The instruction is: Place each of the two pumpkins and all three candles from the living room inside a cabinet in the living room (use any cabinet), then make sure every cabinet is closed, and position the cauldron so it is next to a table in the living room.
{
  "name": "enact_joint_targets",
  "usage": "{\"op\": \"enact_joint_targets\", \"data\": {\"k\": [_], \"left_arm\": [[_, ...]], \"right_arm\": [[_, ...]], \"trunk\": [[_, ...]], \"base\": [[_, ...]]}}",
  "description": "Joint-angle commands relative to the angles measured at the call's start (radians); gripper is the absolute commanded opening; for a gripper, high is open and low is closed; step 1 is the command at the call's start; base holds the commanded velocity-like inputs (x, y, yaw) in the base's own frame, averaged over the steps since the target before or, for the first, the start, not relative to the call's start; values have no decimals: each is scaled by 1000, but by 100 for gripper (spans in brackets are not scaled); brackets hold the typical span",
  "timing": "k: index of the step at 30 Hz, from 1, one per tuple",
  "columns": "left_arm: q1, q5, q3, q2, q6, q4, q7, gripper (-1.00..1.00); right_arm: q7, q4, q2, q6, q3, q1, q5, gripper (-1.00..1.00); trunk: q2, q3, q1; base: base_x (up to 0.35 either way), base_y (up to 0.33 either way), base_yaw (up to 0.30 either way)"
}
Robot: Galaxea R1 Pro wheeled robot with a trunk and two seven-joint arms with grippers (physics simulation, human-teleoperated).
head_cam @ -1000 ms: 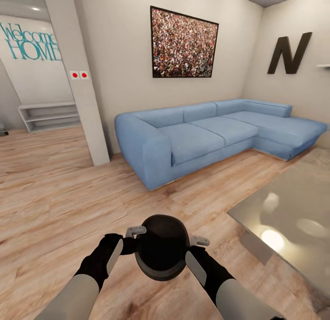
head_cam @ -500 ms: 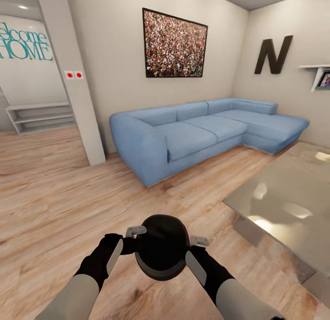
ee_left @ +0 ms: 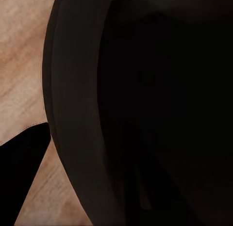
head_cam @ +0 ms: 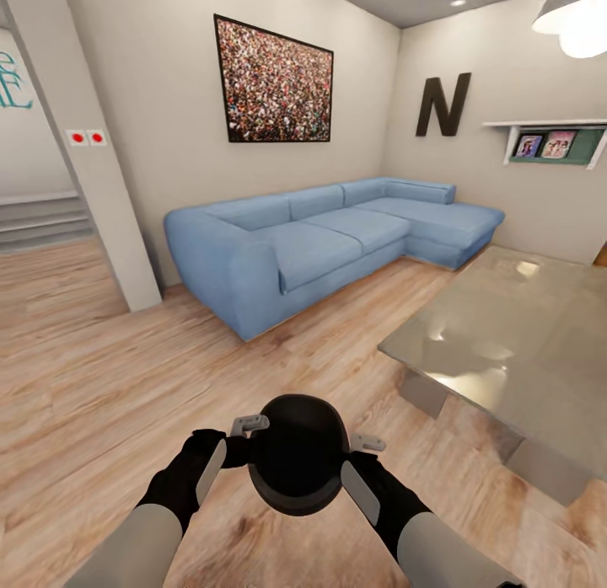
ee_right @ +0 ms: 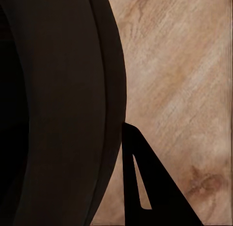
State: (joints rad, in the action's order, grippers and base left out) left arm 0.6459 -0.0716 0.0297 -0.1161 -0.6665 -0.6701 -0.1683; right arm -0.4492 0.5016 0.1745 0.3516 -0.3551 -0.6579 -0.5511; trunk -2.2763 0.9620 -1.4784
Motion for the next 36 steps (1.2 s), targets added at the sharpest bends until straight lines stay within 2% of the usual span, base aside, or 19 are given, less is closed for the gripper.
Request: {"op": "enact_joint_targets", "data": {"k": [1,18,36], "left_arm": [[0,-39,18,1,-10,-2,-2,-100],[0,-39,19,2,-11,-2,-2,-100],[0,-40,18,2,-11,-2,-2,-100]], "right_arm": [[61,20,0,-3,15,-2,1,-100],[61,20,0,-2,18,-2,0,-100],[61,20,0,-2,19,-2,-1,-100]], "trunk": [[-1,1,1],[-1,1,1],[-1,-5,1]], "base": [[-180,160,-287],[-37,125,-287],[-177,186,-287]]}}
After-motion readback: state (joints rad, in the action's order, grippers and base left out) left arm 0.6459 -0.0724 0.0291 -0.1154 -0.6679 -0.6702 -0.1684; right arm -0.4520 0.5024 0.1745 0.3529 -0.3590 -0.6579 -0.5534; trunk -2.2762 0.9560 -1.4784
